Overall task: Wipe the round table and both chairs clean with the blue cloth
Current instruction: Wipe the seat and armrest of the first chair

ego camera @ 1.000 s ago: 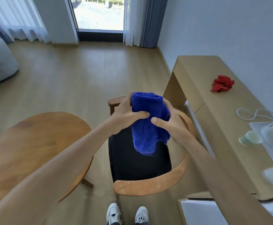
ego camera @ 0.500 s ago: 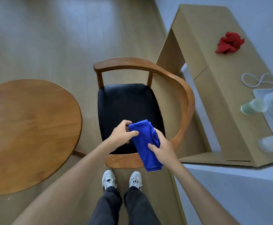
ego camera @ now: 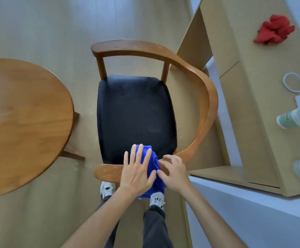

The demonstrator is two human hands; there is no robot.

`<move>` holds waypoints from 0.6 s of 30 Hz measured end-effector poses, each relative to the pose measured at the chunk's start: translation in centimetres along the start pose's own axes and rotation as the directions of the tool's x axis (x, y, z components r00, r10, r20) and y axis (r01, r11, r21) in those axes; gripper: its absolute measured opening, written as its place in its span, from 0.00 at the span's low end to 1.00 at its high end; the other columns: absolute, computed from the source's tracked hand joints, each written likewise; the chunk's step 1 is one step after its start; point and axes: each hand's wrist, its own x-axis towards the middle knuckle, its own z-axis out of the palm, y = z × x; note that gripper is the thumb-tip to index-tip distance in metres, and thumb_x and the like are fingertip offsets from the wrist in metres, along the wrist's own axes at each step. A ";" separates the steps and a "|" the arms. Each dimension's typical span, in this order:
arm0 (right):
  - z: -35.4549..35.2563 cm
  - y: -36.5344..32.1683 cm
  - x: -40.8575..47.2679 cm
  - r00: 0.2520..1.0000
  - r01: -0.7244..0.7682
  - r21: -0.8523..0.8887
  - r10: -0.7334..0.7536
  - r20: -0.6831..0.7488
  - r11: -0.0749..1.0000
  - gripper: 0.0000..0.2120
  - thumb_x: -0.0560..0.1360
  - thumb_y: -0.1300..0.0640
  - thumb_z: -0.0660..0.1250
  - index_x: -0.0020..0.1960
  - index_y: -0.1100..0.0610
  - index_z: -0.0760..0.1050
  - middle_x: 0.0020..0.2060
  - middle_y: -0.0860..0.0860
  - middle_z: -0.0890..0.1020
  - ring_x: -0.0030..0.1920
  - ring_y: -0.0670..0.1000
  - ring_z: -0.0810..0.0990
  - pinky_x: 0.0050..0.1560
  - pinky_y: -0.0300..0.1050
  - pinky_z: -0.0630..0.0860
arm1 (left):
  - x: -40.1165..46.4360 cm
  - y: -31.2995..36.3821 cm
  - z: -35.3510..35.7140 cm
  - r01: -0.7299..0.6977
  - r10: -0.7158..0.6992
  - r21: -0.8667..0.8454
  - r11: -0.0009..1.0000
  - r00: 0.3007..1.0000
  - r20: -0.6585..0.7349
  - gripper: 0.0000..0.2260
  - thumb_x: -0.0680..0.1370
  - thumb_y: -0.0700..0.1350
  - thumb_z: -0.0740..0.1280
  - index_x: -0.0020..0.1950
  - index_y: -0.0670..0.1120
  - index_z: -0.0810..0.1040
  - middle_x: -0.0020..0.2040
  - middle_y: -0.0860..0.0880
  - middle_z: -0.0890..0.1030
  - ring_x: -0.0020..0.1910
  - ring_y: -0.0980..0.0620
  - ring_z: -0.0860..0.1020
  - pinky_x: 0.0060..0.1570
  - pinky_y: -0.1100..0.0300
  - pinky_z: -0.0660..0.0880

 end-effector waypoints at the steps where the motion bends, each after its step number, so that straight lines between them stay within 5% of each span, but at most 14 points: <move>1: -0.7 1.5 0.3 0.999 0.014 0.024 -0.013 -0.046 1.000 0.14 0.78 0.54 0.63 0.62 0.53 0.77 0.65 0.48 0.72 0.68 0.50 0.63 0.68 0.45 0.59 | 0.0 0.6 0.3 0.048 -0.048 -0.012 0.999 0.998 -0.027 0.32 0.75 0.60 0.58 0.75 0.46 0.64 0.75 0.38 0.62 0.74 0.34 0.59 0.69 0.37 0.60; 8: -5.7 10.6 4.2 0.923 0.124 -0.117 -0.158 -0.350 0.985 0.09 0.77 0.67 0.63 0.54 0.63 0.80 0.54 0.57 0.81 0.59 0.57 0.78 0.65 0.50 0.69 | 0.3 3.1 4.7 0.119 -0.135 -0.072 0.990 0.950 -0.282 0.25 0.74 0.53 0.60 0.65 0.40 0.76 0.65 0.37 0.74 0.67 0.30 0.68 0.62 0.38 0.69; 14: -7.7 13.3 8.3 0.868 0.273 -0.291 -0.365 -0.336 0.917 0.11 0.76 0.66 0.62 0.54 0.64 0.79 0.52 0.59 0.82 0.57 0.58 0.79 0.68 0.51 0.66 | 4.7 11.1 5.5 0.111 -0.153 -0.131 0.985 0.915 -0.373 0.20 0.75 0.51 0.62 0.66 0.46 0.77 0.65 0.38 0.75 0.66 0.29 0.67 0.61 0.36 0.68; 18: -8.8 14.6 9.9 0.790 0.378 -0.361 -0.500 -0.354 0.853 0.14 0.76 0.63 0.56 0.50 0.63 0.80 0.44 0.55 0.84 0.45 0.56 0.82 0.60 0.47 0.70 | 10.9 19.8 5.5 0.128 -0.178 -0.172 0.977 0.929 -0.323 0.23 0.75 0.52 0.62 0.69 0.47 0.74 0.67 0.39 0.74 0.68 0.30 0.67 0.65 0.36 0.66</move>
